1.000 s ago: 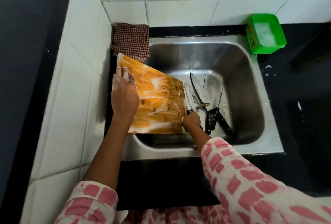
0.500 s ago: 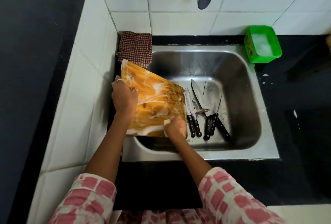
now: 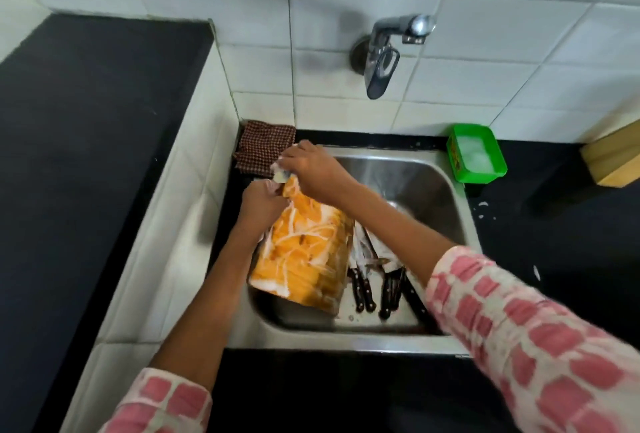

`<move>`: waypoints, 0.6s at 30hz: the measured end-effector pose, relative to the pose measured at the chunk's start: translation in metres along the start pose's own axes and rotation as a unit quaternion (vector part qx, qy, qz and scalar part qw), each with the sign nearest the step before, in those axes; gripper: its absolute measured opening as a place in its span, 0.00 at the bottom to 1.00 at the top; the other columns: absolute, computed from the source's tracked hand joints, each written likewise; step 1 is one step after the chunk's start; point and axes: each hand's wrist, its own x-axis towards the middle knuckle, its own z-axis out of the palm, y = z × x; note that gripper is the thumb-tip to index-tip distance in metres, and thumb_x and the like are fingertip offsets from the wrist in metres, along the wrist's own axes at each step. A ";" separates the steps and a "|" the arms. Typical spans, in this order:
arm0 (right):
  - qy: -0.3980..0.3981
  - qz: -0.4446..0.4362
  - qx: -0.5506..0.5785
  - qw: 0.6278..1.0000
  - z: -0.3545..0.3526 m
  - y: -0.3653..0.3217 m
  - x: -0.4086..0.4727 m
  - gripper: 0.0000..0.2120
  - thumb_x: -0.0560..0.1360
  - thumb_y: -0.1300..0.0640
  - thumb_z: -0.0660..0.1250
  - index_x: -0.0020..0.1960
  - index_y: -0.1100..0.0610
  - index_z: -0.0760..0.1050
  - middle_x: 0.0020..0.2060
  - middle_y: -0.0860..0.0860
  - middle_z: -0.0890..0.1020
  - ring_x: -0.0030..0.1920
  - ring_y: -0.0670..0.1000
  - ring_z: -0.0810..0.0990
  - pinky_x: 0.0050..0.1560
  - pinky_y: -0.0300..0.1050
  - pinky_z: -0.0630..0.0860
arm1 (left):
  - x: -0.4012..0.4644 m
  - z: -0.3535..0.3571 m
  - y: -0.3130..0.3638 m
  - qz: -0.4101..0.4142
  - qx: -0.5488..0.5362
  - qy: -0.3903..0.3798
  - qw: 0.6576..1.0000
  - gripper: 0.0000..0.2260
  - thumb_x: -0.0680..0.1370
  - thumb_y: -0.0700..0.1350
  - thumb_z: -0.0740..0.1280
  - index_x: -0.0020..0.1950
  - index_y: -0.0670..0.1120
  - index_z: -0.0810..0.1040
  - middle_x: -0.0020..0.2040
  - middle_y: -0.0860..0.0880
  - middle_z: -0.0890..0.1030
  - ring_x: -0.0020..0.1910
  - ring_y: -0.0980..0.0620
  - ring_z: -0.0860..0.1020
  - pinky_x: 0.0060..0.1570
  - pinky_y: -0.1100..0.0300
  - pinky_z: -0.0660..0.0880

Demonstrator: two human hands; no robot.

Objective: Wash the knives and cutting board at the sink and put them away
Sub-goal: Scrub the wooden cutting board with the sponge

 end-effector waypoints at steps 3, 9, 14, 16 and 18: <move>-0.002 -0.061 -0.127 0.990 -0.025 0.030 -0.009 0.17 0.69 0.66 0.65 0.57 0.59 0.78 0.52 0.56 0.80 0.56 0.59 0.77 0.59 0.52 0.71 | 0.004 -0.002 0.025 0.045 0.056 -0.043 0.996 0.06 0.64 0.42 0.67 0.31 0.41 0.72 0.28 0.50 0.69 0.31 0.56 0.68 0.30 0.61 0.60; -0.130 0.008 -0.145 0.981 -0.067 0.049 -0.042 0.20 0.75 0.53 0.62 0.64 0.61 0.67 0.59 0.57 0.73 0.58 0.58 0.74 0.56 0.51 0.70 | 0.016 0.000 0.068 0.178 0.215 -0.146 0.949 0.07 0.71 0.38 0.68 0.47 0.39 0.83 0.41 0.47 0.80 0.42 0.54 0.76 0.37 0.69 0.64; -0.136 0.051 -0.060 0.988 -0.079 0.039 -0.083 0.11 0.75 0.55 0.63 0.55 0.58 0.71 0.51 0.55 0.79 0.52 0.56 0.79 0.50 0.48 0.73 | 0.016 0.008 0.085 0.255 0.299 -0.238 0.888 0.12 0.73 0.39 0.68 0.56 0.44 0.81 0.49 0.48 0.83 0.51 0.51 0.79 0.48 0.70 0.64; -0.113 0.106 -0.003 0.988 -0.074 0.022 -0.096 0.08 0.76 0.54 0.62 0.52 0.57 0.71 0.47 0.53 0.79 0.49 0.54 0.79 0.49 0.46 0.74 | 0.017 0.008 0.087 0.253 0.310 -0.248 0.882 0.12 0.73 0.38 0.68 0.56 0.44 0.81 0.51 0.48 0.83 0.52 0.53 0.78 0.53 0.69 0.63; -0.082 0.176 0.049 0.980 -0.067 0.002 -0.099 0.07 0.76 0.53 0.61 0.51 0.57 0.70 0.47 0.53 0.78 0.48 0.54 0.78 0.48 0.47 0.73 | 0.018 0.001 0.089 0.237 0.289 -0.247 0.894 0.12 0.73 0.37 0.69 0.55 0.44 0.82 0.51 0.49 0.83 0.53 0.54 0.78 0.56 0.66 0.65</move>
